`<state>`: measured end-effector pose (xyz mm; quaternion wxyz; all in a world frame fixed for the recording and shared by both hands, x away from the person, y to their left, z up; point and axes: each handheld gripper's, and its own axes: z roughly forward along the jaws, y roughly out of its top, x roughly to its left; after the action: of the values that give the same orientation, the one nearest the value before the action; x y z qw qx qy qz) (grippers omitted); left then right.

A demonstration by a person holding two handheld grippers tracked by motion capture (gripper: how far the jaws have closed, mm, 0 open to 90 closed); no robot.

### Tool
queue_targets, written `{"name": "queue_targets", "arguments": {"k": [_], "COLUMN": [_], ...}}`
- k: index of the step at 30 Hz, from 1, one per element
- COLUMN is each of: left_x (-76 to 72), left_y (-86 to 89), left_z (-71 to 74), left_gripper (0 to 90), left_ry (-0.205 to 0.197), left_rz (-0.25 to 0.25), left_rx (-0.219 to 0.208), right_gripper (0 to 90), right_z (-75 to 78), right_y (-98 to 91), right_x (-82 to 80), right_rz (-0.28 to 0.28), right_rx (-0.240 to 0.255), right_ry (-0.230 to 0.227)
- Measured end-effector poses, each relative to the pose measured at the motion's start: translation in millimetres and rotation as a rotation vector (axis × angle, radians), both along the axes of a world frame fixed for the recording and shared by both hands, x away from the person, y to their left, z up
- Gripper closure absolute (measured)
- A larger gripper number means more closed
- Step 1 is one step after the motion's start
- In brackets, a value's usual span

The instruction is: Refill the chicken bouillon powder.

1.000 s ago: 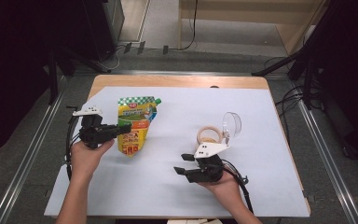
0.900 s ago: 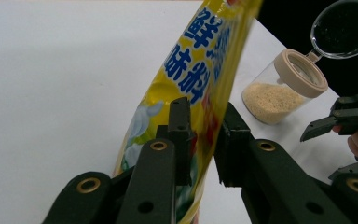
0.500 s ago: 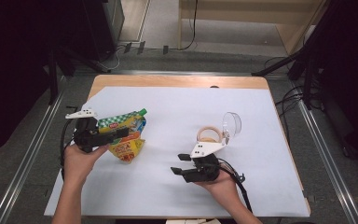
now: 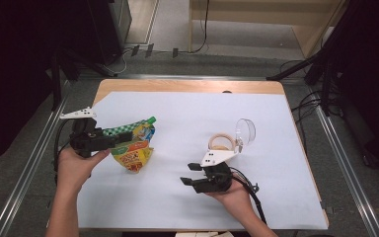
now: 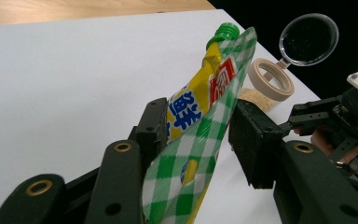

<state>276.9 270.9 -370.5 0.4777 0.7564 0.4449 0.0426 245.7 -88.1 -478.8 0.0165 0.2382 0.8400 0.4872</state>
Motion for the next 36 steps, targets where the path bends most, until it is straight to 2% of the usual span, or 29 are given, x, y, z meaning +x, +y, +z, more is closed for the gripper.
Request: {"name": "queue_targets", "arguments": {"k": [6, 13, 17, 19, 22, 24, 28, 36], "left_x": [6.5, 9.7, 14.5, 16.2, 18.0, 20.2, 26.6, 38.5], "left_y": [1.0, 1.0, 1.5, 1.6, 3.4, 5.7, 11.6, 28.5], "left_z": [11.7, 22.6, 27.3, 30.6, 36.7, 39.4, 38.1, 24.0], "left_gripper": [58.0, 57.4, 56.6, 55.0, 53.3, 52.1, 47.6, 47.3], "left_ry": [0.026, 0.001, 0.016, 0.000, -0.024, -0.021, -0.021, 0.002], "left_rz": [-0.007, -0.002, 0.005, 0.008, 0.009, 0.016, 0.031, 0.086], "left_rx": [-0.004, 0.012, 0.002, 0.017, 0.016, 0.018, 0.034, 0.037], "right_gripper": [46.9, 46.9, 47.1, 47.2, 47.4, 47.4, 47.5, 47.9], "right_z": [0.7, 0.5, 0.8, 1.1, 1.0, 1.0, 1.3, 3.9], "right_y": [-1.1, -3.5, -6.0, -6.8, -7.0, -7.2, -7.7, -8.7], "right_x": [0.2, -1.2, -0.9, -0.9, -0.9, -1.5, -1.6, -0.3], "right_rz": [-0.004, -0.011, -0.016, -0.021, -0.021, -0.021, -0.018, -0.012], "right_rx": [-0.005, -0.011, -0.010, -0.012, -0.022, -0.028, -0.034, -0.042], "right_ry": [0.007, 0.009, 0.010, 0.018, 0.019, 0.020, 0.023, 0.035]}}
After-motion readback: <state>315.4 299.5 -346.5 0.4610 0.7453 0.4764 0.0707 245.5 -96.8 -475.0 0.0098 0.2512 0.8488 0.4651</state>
